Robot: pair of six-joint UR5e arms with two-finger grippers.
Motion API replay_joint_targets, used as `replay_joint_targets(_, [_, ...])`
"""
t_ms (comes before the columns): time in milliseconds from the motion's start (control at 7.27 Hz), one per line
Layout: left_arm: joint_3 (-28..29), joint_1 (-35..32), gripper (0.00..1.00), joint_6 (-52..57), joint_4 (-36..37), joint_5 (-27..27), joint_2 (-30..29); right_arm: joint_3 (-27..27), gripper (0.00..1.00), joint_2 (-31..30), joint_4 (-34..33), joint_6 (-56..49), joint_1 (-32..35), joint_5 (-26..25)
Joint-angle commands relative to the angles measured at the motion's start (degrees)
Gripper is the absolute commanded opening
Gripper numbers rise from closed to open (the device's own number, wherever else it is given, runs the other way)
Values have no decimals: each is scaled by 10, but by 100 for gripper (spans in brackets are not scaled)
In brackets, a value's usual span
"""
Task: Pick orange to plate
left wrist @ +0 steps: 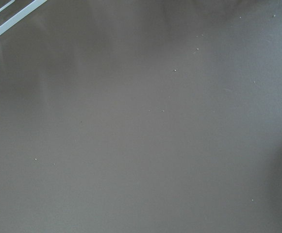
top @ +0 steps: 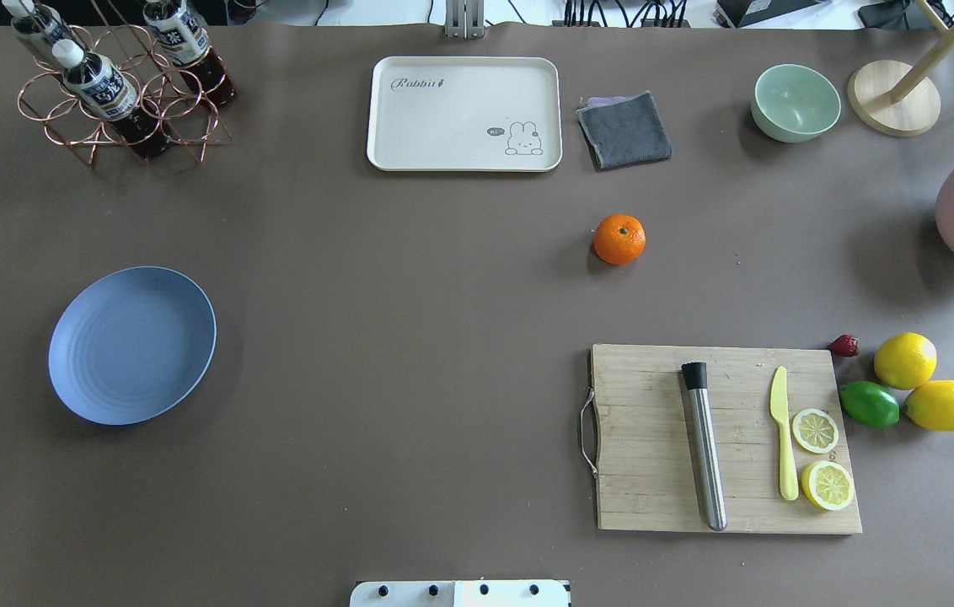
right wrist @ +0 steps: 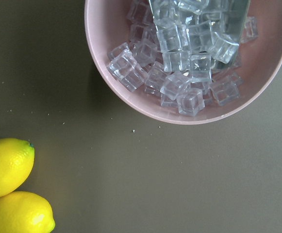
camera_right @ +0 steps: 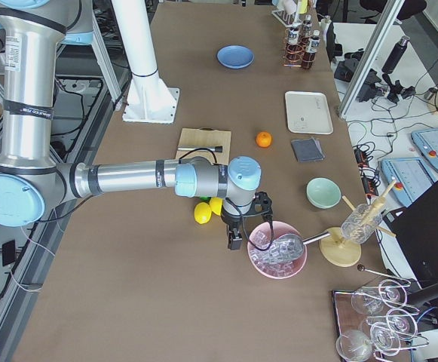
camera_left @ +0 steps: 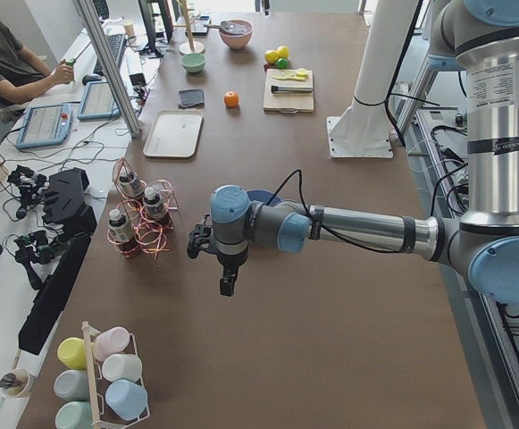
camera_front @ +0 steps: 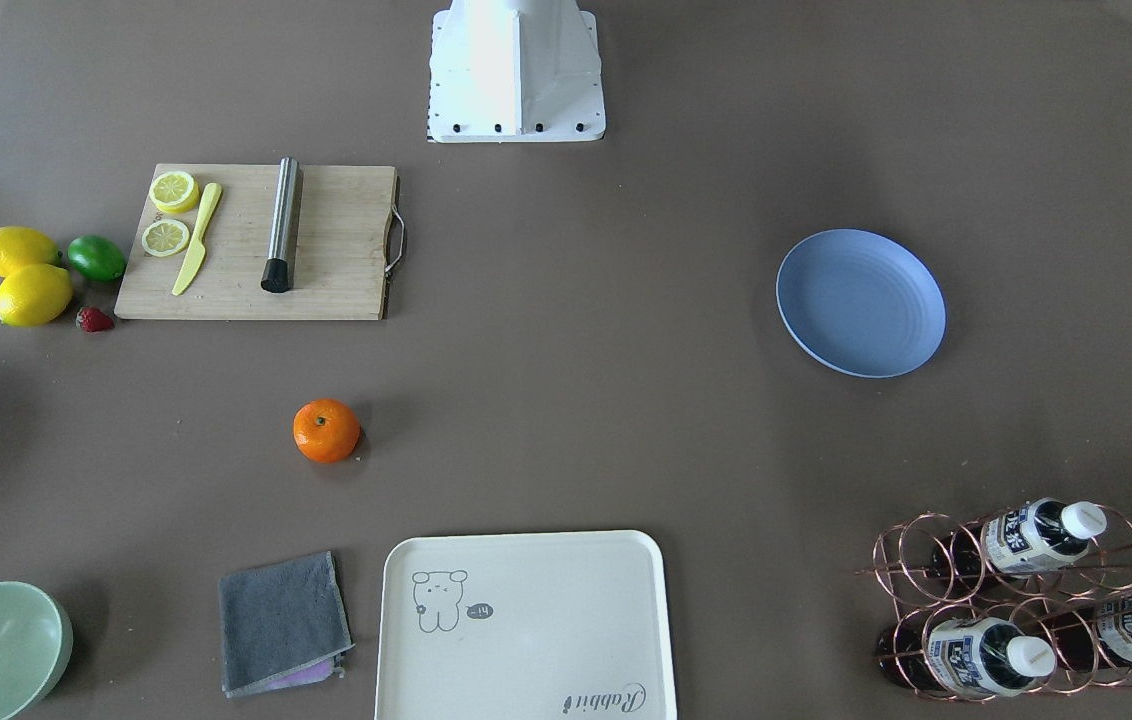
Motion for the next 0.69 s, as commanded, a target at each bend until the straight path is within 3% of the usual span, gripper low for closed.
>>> replay_joint_targets(0, [-2,0,98,0,4,-7,6,-1,100,0,0,-2,0,0])
replay_joint_targets(138, [8,0,98,2,0,-39,7,-1,100,0,0,-2,0,0])
replay_joint_targets(550, [3,0,98,-2,-2,-42,7,-1,100,0,1,-2,-1,1])
